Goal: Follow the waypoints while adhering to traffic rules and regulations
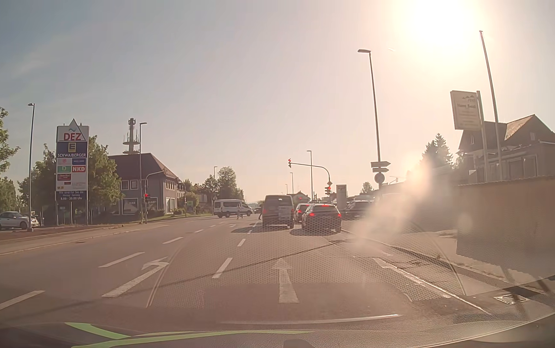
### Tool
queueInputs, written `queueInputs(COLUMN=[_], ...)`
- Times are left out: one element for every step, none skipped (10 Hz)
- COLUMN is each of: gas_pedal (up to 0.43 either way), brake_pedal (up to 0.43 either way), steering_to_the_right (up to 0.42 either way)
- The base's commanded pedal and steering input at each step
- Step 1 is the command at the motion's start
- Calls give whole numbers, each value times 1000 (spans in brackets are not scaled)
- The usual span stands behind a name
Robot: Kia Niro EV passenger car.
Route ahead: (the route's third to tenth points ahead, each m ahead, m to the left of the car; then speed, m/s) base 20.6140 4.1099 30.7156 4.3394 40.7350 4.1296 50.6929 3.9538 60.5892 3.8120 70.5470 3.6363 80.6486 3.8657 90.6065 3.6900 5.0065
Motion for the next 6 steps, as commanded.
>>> queueInputs(gas_pedal=[0, 0, 0, 0, 0, 0], brake_pedal=[0, 0, 0, 0, 0, 0], steering_to_the_right=[-3, -3, -3, -3, -3, -3])
